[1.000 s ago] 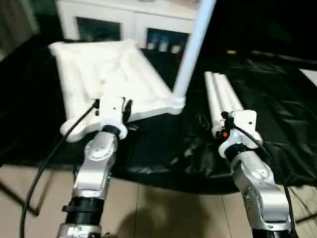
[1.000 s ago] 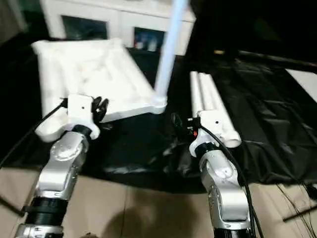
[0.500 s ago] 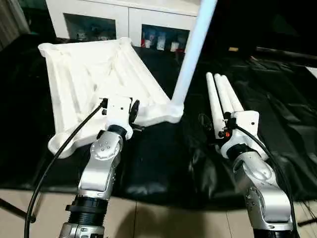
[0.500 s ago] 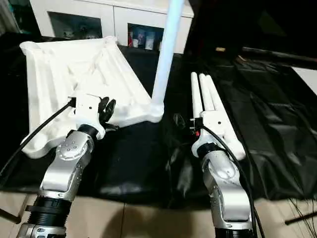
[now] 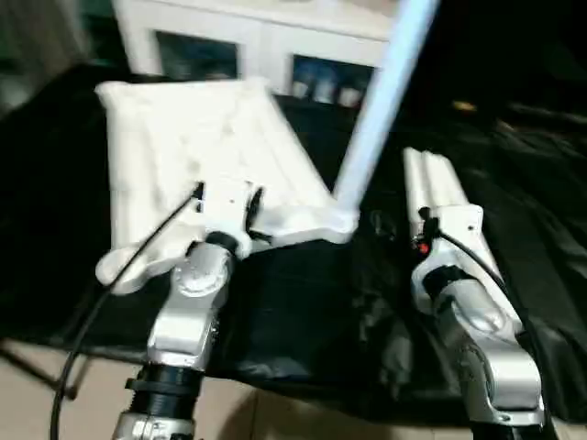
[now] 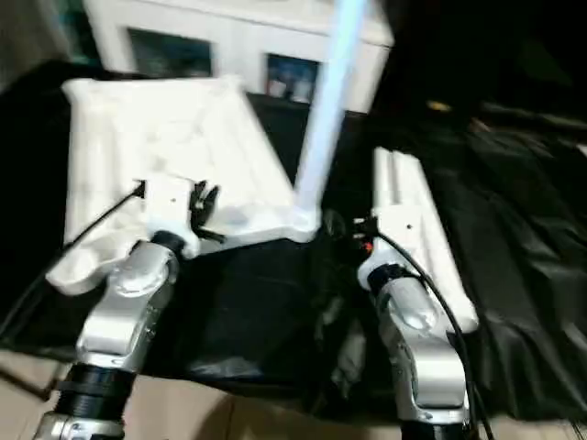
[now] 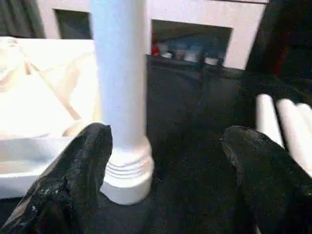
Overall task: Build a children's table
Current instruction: Rotate leg to tighten
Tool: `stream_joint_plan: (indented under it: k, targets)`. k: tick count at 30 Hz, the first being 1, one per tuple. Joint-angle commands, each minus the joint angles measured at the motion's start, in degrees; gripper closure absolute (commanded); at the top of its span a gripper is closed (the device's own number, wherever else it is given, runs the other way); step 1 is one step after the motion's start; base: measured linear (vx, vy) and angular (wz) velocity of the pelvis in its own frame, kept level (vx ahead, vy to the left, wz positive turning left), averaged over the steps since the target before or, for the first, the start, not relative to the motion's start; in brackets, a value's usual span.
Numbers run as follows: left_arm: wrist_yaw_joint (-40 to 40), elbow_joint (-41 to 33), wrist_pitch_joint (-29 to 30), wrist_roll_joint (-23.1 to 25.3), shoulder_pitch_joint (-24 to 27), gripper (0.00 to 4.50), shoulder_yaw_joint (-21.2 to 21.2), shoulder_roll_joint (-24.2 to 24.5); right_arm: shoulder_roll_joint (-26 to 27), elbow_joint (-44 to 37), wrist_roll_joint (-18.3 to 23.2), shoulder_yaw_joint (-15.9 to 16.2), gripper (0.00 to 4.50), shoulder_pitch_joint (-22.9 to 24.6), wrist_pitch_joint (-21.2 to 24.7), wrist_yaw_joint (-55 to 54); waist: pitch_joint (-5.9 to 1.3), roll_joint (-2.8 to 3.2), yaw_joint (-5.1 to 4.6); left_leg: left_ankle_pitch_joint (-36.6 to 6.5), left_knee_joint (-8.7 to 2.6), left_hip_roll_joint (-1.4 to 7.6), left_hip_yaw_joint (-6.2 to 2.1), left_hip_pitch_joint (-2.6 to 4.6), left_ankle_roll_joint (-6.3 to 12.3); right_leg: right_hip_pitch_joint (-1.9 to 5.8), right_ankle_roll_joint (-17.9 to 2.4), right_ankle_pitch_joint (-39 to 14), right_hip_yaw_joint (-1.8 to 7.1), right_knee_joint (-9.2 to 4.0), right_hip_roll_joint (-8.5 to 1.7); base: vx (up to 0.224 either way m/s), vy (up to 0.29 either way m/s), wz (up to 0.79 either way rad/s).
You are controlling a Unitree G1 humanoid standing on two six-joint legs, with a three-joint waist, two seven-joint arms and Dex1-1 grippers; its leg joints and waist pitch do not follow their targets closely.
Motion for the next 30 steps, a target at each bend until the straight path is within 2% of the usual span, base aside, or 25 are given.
stream_joint_plan:
  k: [1,3,4,6,7,8,9,10,11,12,13,14,15,16,17,20,21,22,23,24,25,26,27,29,30]
  targets:
    - [-0.54,-1.11,0.54,-0.35,-0.25,3.56,-0.79,-0.44,-0.28,0.11,0.33,-0.64,0.56,-0.01,-0.88,-0.32,-4.53,0.78,-0.17,11.07,-2.11,-0.78,-0.11,2.19,14.33,1.83,-1.63,22.38,0.36,-1.52,0.18,0.0,0.0,0.0]
    - [-0.57,-1.12,0.58,-0.37,-0.29,3.56,-0.78,-0.42,-0.25,0.13,0.33,-0.61,0.56,0.01,-0.9,-0.33,-4.52,0.16,1.53,6.77,-0.8,-4.14,1.9,-2.0,10.02,6.26,0.25,27.73,2.84,-3.7,1.16,0.015,0.01,0.12]
    - [-0.66,-1.18,0.65,-0.46,-0.33,3.56,-0.71,-0.36,-0.2,0.17,0.34,-0.58,0.56,0.06,-0.93,-0.33,-4.63,0.61,1.76,6.14,-1.16,-3.82,1.73,-2.02,8.63,6.51,0.91,29.9,2.85,-3.29,1.46,0.016,0.026,0.21]
    - [-0.79,-1.22,0.7,-0.54,-0.35,3.56,-0.62,-0.24,-0.12,0.19,0.36,-0.55,0.56,0.12,-0.96,-0.38,-4.84,1.72,0.56,8.12,-2.52,-0.36,-0.89,2.88,9.51,2.24,3.26,29.58,0.72,0.02,2.57,0.061,-0.027,0.15]
    - [-0.79,-1.22,0.7,-0.54,-0.35,3.56,-0.62,-0.24,-0.12,0.19,0.36,-0.55,0.56,0.12,-0.96,-0.38,-4.72,1.88,-2.34,11.43,-3.71,4.78,-6.23,7.93,19.69,-5.68,1.78,14.59,-0.94,3.56,-0.9,0.073,-0.064,0.05]
    - [-0.86,-1.16,0.71,-0.59,-0.4,3.56,-0.57,-0.17,-0.07,0.22,0.37,-0.53,0.56,0.14,-1.0,-0.43,-5.36,1.17,-3.35,15.82,-3.9,7.0,-8.93,9.64,28.14,-8.64,-0.01,2.15,-0.8,4.66,-3.76,0.036,-0.11,-0.23]
    - [-0.93,-1.1,0.77,-0.69,-0.47,3.56,-0.6,-0.04,0.02,0.19,0.39,-0.52,0.56,0.21,-1.03,-0.52,-4.86,-0.16,-2.41,16.25,-1.42,2.06,-5.17,4.79,25.1,-4.63,-1.77,5.04,1.4,0.54,-5.18,-0.005,-0.068,-0.13]
    - [-1.03,-1.04,0.84,-0.82,-0.57,3.56,-0.64,0.09,0.15,0.08,0.45,-0.48,0.56,0.31,-1.06,-0.58,-4.22,-2.77,-0.51,10.59,2.42,-4.51,-0.44,-2.24,19.93,2.51,0.57,9.07,4.94,-3.05,-4.33,-0.005,-0.068,-0.13]
    - [-1.09,-0.99,0.92,-0.92,-0.68,3.56,-0.67,0.18,0.23,-0.05,0.53,-0.42,0.56,0.41,-1.08,-0.57,-3.16,-1.45,2.11,-0.36,5.97,-5.24,0.39,-5.72,12.61,5.55,-3.73,4.96,10.17,-7.23,-8.69,0.028,0.027,0.19]
    - [-1.16,-0.9,0.95,-0.97,-0.79,3.56,-0.68,0.23,0.26,-0.06,0.54,-0.39,0.56,0.44,-1.12,-0.59,-2.93,-1.47,2.36,1.97,6.59,-3.83,-0.31,-8.38,5.98,7.44,-8.54,10.52,8.73,-6.49,-7.84,0.079,0.075,0.23]
    - [-1.17,-0.89,0.95,-0.98,-0.8,3.56,-0.69,0.23,0.27,-0.06,0.54,-0.39,0.56,0.44,-1.12,-0.59,-2.93,-1.47,2.36,1.97,6.59,-3.83,-0.31,-8.38,5.98,7.44,-8.54,10.52,8.73,-6.49,-7.84,0.079,0.075,0.23]
    - [-1.24,-0.81,0.96,-1.02,-0.88,3.56,-0.69,0.28,0.3,-0.06,0.54,-0.36,0.56,0.46,-1.15,-0.62,-4.03,1.18,1.22,7.91,0.34,-1.43,-0.64,-6.83,2.69,6.54,-9.31,17.26,2.47,-4.93,-3.47,0.096,0.076,0.07]
    - [-1.31,-0.73,0.96,-1.04,-0.96,3.56,-0.7,0.31,0.32,-0.04,0.5,-0.35,0.56,0.48,-1.12,-0.69,-3.91,3.49,-0.85,10.88,-3.23,0.66,-3.44,-3.02,8.54,3.77,-6.35,12.26,-2.74,-2.28,0.08,0.144,0.045,-0.05]
    - [-1.35,-0.68,0.95,-1.06,-1.01,3.56,-0.71,0.34,0.33,-0.03,0.48,-0.34,0.56,0.49,-1.1,-0.74,-5.02,4.92,-2.6,12.62,-3.42,2.63,-7.58,2.62,15.47,-1.56,-4.36,6.13,-4.45,2.55,1.45,0.144,0.045,-0.05]
    - [-1.35,-0.68,0.95,-1.06,-1.01,3.56,-0.71,0.34,0.33,-0.03,0.48,-0.34,0.56,0.49,-1.1,-0.74,-6.69,4.64,-4.18,17.14,-1.7,5.63,-11.59,8.11,26.53,-8.32,-0.57,-4.29,-3.96,6.83,-0.75,0.144,-0.009,-0.12]
    - [-2.18,-0.51,1.08,-1.54,-1.21,3.56,-0.71,0.58,0.94,-0.65,0.85,-0.69,0.56,1.12,-0.75,-1.38,-5.29,3.33,-3.75,10.99,-3.56,3.64,-6.34,3.11,24.85,-11.02,2.14,5.87,-2.89,7.92,-1.59,0.05,0.006,-0.03]
    - [-2.49,-0.45,1.13,-1.69,-1.26,3.56,-0.69,0.66,1.11,-0.87,1.02,-0.78,0.56,1.32,-0.6,-1.59,-4.6,2.91,-3.83,7.18,-4.79,3.22,-5.29,1.77,24.14,-10.52,0.97,8.34,-2.46,6.89,-1.86,0.0,0.0,0.0]
    - [-2.97,-0.41,1.16,-1.92,-1.28,3.56,-0.71,0.73,1.38,-1.23,1.34,-0.96,0.56,1.63,-0.49,-1.81,-3.72,1.54,-4.15,-5.23,-5.0,2.95,0.05,3.35,16.83,-10.41,-4.69,9.95,-0.66,1.2,-3.54,0.0,0.0,0.0]
    - [-2.97,-0.41,1.16,-1.92,-1.28,3.56,-0.71,0.73,1.38,-1.23,1.34,-0.96,0.56,1.63,-0.49,-1.81,-2.6,0.13,-3.88,-15.14,-6.07,1.64,2.9,1.76,11.55,-8.49,-6.86,4.25,-0.66,-0.95,-3.18,0.064,-0.097,-0.17]
    - [-3.68,-0.63,1.29,-2.3,-1.13,3.56,-1.0,0.82,1.43,-1.69,1.45,-1.05,0.56,1.98,-0.39,-1.95,-1.25,-1.2,-1.48,-23.45,5.19,-4.44,6.47,6.25,3.18,-11.42,-8.46,-34.28,5.33,-10.74,-3.65,0.144,-0.124,-0.48]
    - [-4.49,-1.01,1.43,-2.94,-0.84,3.56,-1.31,0.73,1.34,-2.29,1.49,-1.17,0.56,2.26,-0.28,-2.07,-2.97,-1.46,0.72,-15.02,5.65,-4.88,3.51,0.54,1.72,-1.1,-14.06,-40.46,13.89,-9.11,-7.97,0.12,-0.101,-0.41]
    - [-4.96,-1.3,1.55,-3.48,-0.62,3.56,-1.61,0.75,1.35,-2.7,1.45,-1.3,0.56,2.42,-0.19,-2.11,-2.54,-0.47,2.71,-8.84,6.7,-5.04,1.25,-1.06,-2.12,0.07,-17.4,-31.88,16.19,-7.98,-6.56,0.127,-0.04,-0.54]
    - [-5.67,-1.74,1.61,-3.86,-0.2,3.56,-2.09,0.86,1.14,-3.18,1.26,-1.32,0.56,2.57,-0.19,-2.03,-2.14,-1.93,2.38,-4.18,7.75,-4.91,-1.33,-4.8,-1.46,2.17,-20.09,-19.46,14.87,-6.62,-6.53,0.047,-0.013,-0.23]
    - [-6.92,-2.46,1.91,-4.7,0.49,3.56,-2.64,0.94,0.86,-3.8,1.09,-1.43,0.56,2.7,-0.02,-1.85,-2.62,0.66,1.35,-0.39,5.85,-4.16,-2.25,-3.4,-1.05,-0.78,-22.38,-10.75,12.55,-6.87,-4.38,0.041,-0.004,-0.1]
    - [-8.47,-3.11,2.43,-5.48,1.1,3.56,-2.91,0.99,0.42,-4.21,1.23,-1.41,0.56,2.76,0.19,-1.67,-1.98,2.05,0.21,-0.96,0.64,-3.62,-1.78,-1.78,-0.23,-3.38,-18.74,-14.23,8.51,-6.81,-0.61,0.073,0.074,0.11]
